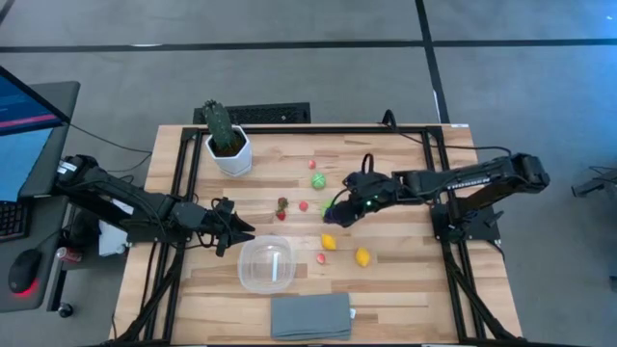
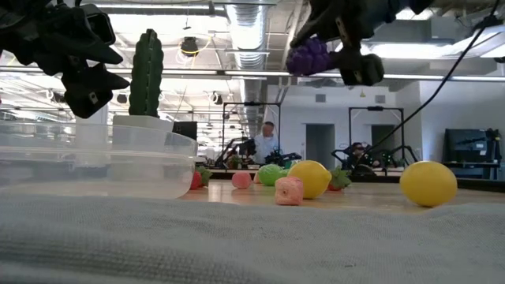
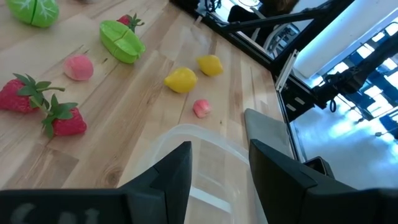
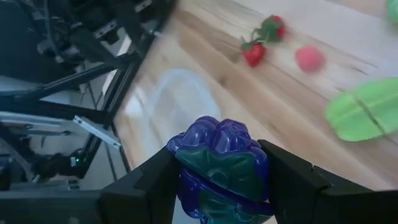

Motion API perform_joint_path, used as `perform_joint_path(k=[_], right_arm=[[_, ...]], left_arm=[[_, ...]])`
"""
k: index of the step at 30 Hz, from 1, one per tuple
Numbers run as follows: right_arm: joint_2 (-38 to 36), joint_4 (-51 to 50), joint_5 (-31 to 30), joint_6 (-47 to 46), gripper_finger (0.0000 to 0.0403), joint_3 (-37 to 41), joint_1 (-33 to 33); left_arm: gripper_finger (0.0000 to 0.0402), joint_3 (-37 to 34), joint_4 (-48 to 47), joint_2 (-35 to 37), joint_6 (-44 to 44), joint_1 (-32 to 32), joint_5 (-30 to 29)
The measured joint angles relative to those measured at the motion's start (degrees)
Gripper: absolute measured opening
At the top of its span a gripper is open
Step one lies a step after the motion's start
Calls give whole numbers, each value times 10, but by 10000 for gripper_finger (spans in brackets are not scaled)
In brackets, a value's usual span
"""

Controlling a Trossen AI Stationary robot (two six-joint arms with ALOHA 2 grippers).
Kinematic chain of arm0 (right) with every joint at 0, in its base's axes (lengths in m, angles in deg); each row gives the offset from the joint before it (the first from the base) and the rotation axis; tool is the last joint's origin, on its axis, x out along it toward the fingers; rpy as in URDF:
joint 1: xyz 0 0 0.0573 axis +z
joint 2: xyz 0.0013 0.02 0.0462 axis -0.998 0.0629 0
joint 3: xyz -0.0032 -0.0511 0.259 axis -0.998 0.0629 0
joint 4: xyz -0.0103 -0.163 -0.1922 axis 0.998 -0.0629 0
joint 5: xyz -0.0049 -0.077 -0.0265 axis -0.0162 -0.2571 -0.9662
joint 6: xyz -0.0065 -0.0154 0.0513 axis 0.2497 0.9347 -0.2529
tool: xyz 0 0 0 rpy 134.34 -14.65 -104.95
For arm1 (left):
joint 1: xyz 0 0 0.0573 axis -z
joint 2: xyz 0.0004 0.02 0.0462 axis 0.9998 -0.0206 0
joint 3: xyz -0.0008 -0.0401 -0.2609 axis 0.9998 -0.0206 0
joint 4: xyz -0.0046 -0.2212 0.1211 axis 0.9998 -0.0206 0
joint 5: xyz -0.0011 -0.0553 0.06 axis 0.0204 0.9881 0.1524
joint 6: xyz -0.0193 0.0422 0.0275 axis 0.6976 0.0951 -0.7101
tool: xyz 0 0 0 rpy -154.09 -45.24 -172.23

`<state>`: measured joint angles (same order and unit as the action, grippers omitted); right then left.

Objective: Pick and placing Produce into tupperware
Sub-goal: Put the grapes into the transparent bin

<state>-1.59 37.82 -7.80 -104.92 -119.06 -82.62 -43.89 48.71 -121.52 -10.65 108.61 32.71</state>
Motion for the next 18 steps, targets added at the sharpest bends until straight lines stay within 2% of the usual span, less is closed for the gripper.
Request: perform_joint_path(k=[15, 18], right_arm=[[13, 93, -21, 9, 224, 1, 44], [33, 152, -21, -1, 225, -3, 54]], left_arm=[[149, 0, 12, 2, 2, 0, 16], [149, 0, 13, 2, 2, 0, 25]])
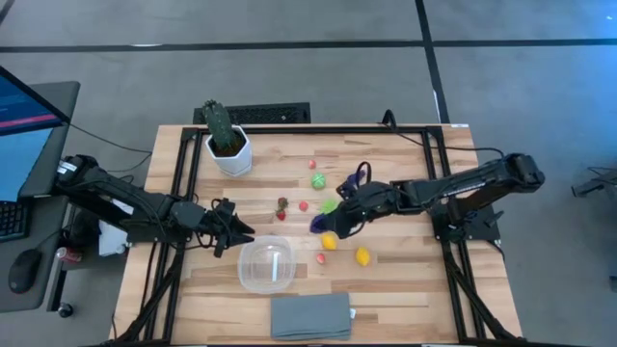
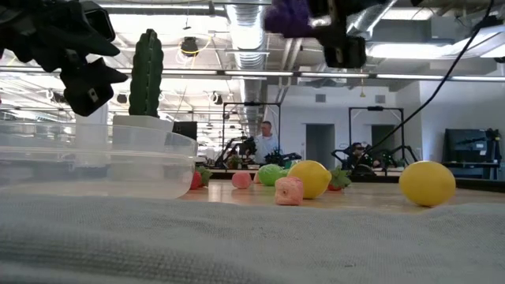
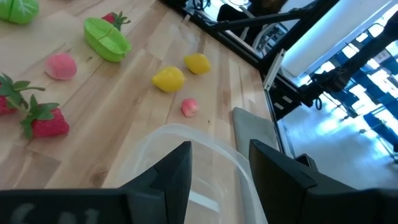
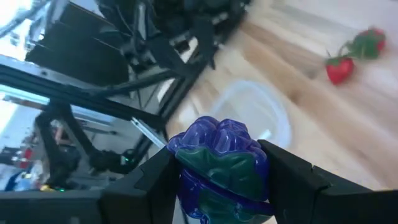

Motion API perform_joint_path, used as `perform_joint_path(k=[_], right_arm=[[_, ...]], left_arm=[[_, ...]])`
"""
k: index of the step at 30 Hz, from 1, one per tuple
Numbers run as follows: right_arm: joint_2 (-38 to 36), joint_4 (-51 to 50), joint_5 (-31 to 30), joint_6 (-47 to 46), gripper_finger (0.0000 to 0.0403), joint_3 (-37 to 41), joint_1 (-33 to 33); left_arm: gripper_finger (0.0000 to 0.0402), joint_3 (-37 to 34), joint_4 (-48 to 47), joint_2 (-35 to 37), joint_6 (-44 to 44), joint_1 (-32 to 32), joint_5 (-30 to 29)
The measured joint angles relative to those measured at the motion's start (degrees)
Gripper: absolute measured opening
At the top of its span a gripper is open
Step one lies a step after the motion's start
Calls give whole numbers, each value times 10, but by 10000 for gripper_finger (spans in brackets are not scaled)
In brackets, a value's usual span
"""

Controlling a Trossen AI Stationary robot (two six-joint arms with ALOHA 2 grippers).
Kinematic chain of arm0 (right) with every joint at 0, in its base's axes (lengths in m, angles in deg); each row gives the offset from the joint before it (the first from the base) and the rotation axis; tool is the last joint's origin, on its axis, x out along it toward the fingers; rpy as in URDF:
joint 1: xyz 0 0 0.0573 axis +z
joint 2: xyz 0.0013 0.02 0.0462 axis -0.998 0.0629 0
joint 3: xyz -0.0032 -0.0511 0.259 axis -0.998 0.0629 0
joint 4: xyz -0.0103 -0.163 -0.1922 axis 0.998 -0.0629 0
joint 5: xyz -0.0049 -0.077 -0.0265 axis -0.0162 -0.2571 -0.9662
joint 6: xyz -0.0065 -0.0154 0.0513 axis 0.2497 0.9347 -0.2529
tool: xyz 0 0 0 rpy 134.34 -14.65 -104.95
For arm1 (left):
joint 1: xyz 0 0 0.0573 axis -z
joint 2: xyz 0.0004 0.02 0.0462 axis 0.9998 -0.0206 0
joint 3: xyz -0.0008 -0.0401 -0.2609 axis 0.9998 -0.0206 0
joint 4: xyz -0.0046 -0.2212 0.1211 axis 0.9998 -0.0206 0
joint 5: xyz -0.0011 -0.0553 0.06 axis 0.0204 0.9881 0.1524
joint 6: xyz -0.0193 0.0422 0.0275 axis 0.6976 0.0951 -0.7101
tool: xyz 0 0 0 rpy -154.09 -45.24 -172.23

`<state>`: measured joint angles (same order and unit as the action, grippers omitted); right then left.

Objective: Pick and placing Produce into tupperware
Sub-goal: Put the grapes into the transparent bin

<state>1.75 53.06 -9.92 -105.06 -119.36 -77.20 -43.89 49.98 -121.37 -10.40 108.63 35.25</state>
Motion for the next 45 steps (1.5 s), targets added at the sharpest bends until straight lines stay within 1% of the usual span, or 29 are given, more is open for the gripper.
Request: perform_joint_path(k=[2, 4, 6, 12, 18, 23, 27, 31, 33, 35, 39, 45], right_arm=[[14, 7, 3, -5, 225, 3, 7], [41, 34, 4, -5, 224, -10, 15], [55, 34, 6, -5, 224, -19, 22], [135, 44, 24, -2, 225, -82, 38], [209, 43, 37, -1, 227, -140, 50], [270, 82, 54, -1, 227, -188, 55], [311, 89, 68, -5, 226, -216, 54], [340, 112, 79, -5, 228, -241, 54], [344, 102, 80, -5, 228, -244, 54], [358, 115, 80, -5, 227, -255, 53], [369, 106, 79, -5, 227, -252, 52], [393, 133, 75, -23, 228, -253, 49]], left_arm=[[149, 0, 5, 0, 1, 0, 6], [149, 0, 5, 0, 4, 0, 10], [149, 0, 10, 0, 4, 2, 10], [149, 0, 30, 0, 4, 17, 14], [149, 0, 29, 0, 4, 33, 40], [149, 0, 27, 0, 3, 44, 54], [149, 0, 27, 1, 3, 54, 63], [149, 0, 25, 5, 4, 66, 71], [149, 0, 28, 8, 4, 73, 71], [149, 0, 26, 13, 4, 79, 71], [149, 0, 27, 22, 4, 89, 71], [149, 0, 26, 34, 5, 94, 71]])
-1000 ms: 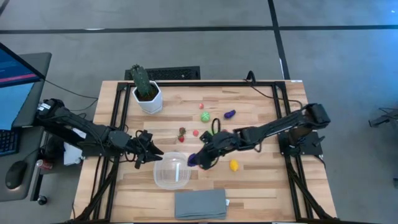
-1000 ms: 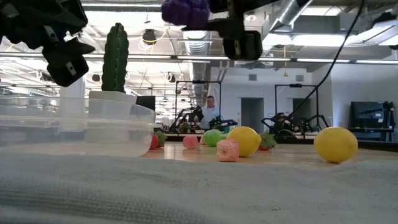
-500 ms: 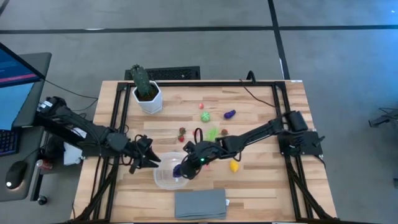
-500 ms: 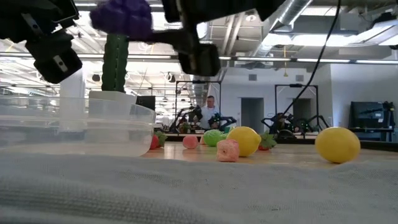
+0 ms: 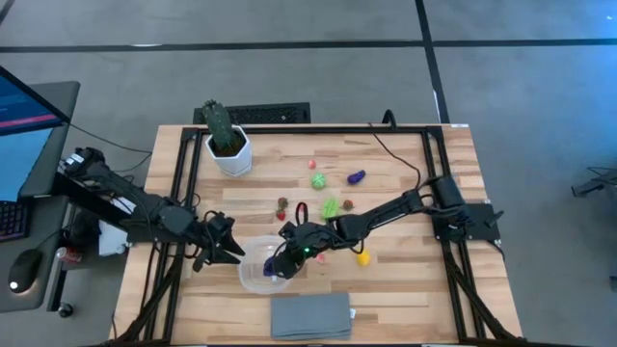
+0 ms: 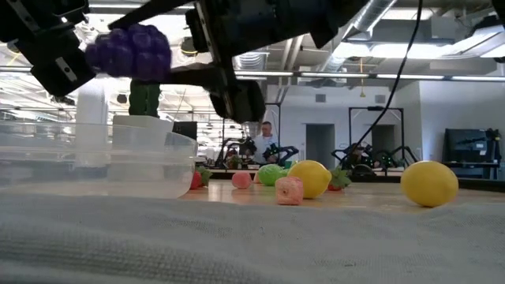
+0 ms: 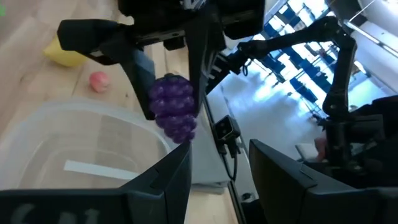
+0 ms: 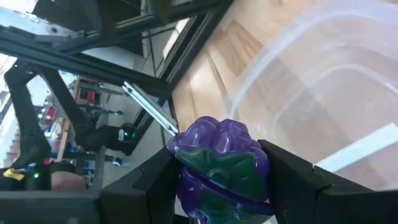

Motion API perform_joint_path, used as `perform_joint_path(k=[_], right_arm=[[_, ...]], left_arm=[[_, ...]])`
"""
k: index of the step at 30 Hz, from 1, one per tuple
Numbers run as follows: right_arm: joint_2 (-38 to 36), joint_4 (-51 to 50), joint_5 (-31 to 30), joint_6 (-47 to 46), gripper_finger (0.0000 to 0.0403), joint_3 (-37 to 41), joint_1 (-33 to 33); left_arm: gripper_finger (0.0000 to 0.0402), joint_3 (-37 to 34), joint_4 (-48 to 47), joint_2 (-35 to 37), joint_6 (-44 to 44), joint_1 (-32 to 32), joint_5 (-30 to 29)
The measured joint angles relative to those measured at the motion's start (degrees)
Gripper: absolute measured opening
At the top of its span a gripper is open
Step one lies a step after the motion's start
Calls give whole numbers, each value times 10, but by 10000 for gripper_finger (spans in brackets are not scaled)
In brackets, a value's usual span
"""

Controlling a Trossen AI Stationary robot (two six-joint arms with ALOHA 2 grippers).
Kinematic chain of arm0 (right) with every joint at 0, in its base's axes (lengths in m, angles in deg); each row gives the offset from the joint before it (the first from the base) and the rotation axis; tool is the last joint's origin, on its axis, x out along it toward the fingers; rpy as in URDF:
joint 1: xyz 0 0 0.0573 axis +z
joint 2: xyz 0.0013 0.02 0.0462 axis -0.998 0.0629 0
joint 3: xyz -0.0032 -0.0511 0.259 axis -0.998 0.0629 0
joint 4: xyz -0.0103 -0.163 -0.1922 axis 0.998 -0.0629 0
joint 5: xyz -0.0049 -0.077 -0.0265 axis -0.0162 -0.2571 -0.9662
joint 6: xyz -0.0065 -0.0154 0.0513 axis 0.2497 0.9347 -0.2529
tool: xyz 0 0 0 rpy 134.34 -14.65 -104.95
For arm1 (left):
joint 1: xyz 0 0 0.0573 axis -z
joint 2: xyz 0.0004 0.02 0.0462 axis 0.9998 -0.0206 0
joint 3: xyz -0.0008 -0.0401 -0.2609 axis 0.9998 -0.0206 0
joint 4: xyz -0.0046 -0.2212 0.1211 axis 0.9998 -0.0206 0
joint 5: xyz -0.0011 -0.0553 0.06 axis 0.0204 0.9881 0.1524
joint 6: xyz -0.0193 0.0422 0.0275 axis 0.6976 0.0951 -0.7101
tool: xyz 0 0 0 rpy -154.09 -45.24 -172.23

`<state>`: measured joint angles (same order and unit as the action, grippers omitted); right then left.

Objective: Pick and placing Produce into tupperware
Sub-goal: Put the grapes into the transparent bin

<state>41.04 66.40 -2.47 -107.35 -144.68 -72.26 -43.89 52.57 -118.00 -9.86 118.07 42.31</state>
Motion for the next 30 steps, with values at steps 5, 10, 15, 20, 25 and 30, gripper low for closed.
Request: perform_joint_path(k=[5, 10, 15, 20, 25, 30], right_arm=[[9, 4, -9, -12, 228, 0, 0], [14, -6, -11, -12, 228, -4, 0], [15, -8, -15, -8, 227, -5, 0], [15, -12, -26, -7, 227, -5, -2], [15, -20, -26, -3, 227, -5, -2], [15, -19, -25, 18, 230, -5, -1]], left_arm=[[149, 0, -1, 2, 1, 0, 0], [149, 0, -1, 2, 5, 7, -1], [149, 0, -3, 2, 5, 17, -7], [149, 0, -3, 2, 1, 23, -20], [149, 0, -3, 2, -4, 23, -20], [149, 0, -7, 2, -4, 23, -20]])
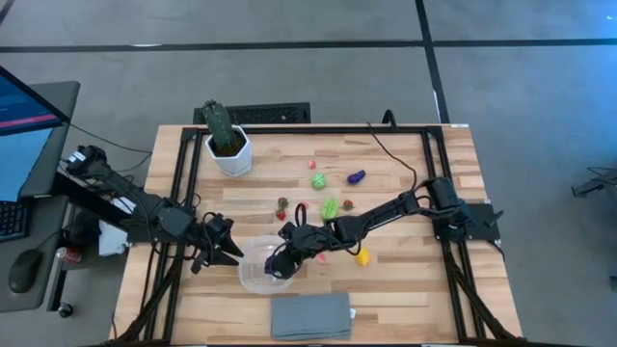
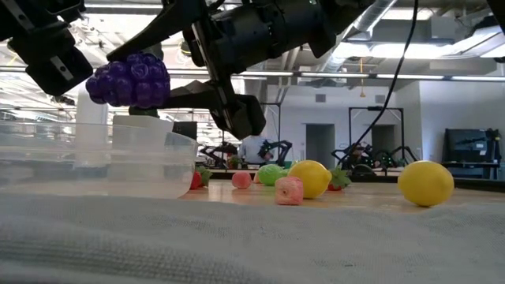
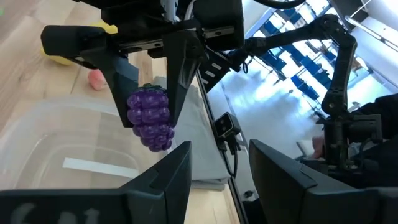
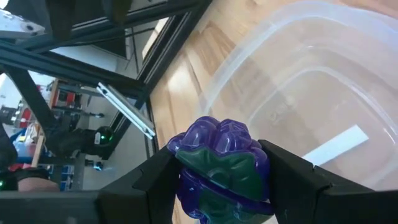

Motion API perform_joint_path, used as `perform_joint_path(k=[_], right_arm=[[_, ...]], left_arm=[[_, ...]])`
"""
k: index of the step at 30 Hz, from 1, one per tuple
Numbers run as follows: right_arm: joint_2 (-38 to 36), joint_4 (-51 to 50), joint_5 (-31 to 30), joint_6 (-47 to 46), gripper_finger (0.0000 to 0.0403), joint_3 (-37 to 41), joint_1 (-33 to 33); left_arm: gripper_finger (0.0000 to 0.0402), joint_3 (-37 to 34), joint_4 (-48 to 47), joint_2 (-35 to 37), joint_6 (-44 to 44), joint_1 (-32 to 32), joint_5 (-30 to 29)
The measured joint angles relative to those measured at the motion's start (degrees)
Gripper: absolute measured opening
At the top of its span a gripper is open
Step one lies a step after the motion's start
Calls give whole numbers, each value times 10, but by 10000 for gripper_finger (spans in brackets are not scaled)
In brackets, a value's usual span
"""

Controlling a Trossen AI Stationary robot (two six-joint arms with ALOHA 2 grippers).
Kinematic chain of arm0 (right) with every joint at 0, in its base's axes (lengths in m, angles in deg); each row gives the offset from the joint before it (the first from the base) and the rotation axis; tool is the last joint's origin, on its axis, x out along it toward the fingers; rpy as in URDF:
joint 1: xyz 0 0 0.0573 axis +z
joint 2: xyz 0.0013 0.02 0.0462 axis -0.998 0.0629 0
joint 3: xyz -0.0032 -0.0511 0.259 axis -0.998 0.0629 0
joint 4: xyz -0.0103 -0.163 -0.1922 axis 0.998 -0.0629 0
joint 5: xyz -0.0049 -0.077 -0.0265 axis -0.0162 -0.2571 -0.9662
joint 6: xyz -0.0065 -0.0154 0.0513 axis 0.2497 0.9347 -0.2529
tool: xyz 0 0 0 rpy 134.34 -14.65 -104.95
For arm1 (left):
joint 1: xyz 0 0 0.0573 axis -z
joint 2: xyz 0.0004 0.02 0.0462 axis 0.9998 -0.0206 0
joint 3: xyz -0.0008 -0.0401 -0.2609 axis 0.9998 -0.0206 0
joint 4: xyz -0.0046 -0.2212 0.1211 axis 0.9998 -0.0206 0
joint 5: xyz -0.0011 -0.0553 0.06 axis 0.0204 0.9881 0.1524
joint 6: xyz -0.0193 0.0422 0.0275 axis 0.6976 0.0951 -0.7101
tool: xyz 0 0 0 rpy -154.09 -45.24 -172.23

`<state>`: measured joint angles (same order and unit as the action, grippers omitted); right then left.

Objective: Pick and placing Produce into tupperware
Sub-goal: Put the grapes into the transparent bin, then put the top peach into the transparent bin

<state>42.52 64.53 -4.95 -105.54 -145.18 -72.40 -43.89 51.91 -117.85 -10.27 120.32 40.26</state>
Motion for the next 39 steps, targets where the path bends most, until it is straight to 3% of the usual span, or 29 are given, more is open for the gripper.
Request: perform_joint_path(k=[17, 27, 39], right_arm=[[0, 18, 0, 16, 232, 0, 0], [0, 13, 1, 35, 269, 0, 0], [0, 13, 2, 46, 271, 0, 2]], left_arm=[[149, 0, 1, 0, 13, 0, 0], [149, 0, 1, 0, 20, 0, 0], [149, 0, 1, 0, 20, 0, 0]])
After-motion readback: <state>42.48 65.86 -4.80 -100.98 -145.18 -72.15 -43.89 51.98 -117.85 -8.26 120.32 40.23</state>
